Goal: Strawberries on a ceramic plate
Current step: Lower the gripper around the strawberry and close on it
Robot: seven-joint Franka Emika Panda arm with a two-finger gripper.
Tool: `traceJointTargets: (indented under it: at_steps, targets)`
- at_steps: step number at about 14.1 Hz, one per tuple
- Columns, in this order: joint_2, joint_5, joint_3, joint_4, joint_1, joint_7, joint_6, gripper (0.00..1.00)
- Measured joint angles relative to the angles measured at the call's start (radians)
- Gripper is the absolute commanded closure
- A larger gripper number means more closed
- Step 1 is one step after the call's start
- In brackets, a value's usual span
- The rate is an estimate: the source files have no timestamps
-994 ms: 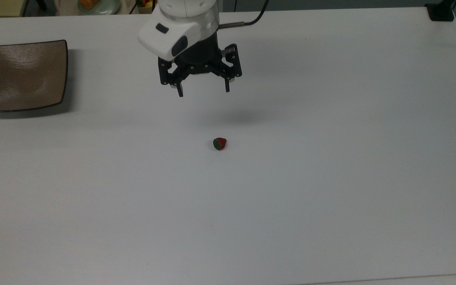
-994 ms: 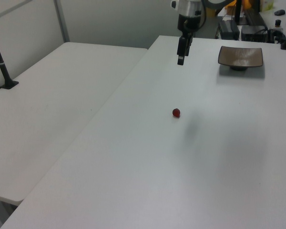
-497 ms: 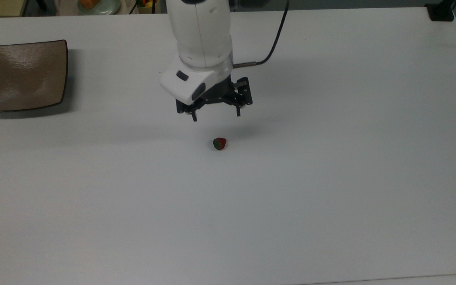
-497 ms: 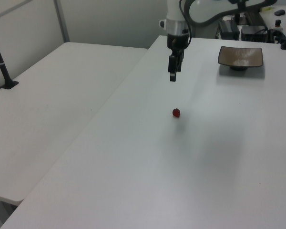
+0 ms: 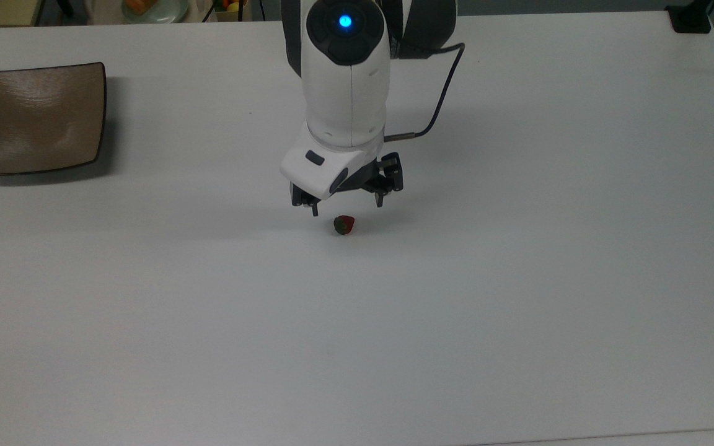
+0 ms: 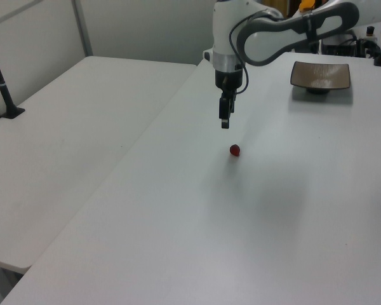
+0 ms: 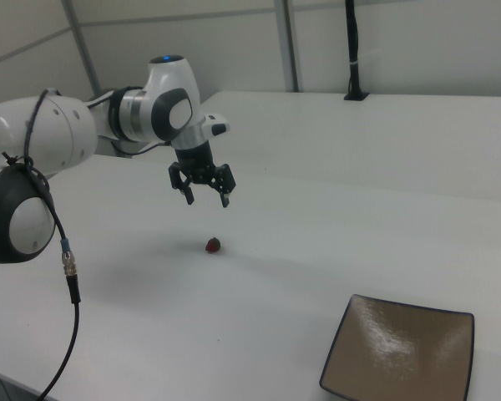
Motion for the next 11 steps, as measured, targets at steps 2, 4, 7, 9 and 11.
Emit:
traceJointTargets:
  at_steps: [2, 4, 7, 9, 11]
  targets:
    - [0.018, -0.015, 0.0, -0.005, 0.0, 0.0, 0.031, 0.0]
    - [0.024, -0.036, 0.0, -0.017, 0.0, -0.001, 0.033, 0.0]
    - [0.025, -0.045, 0.0, -0.04, 0.001, -0.006, 0.034, 0.0]
    - [0.026, -0.046, 0.0, -0.056, 0.001, -0.027, 0.034, 0.0]
    - [0.026, -0.046, 0.0, -0.067, 0.001, -0.043, 0.034, 0.0]
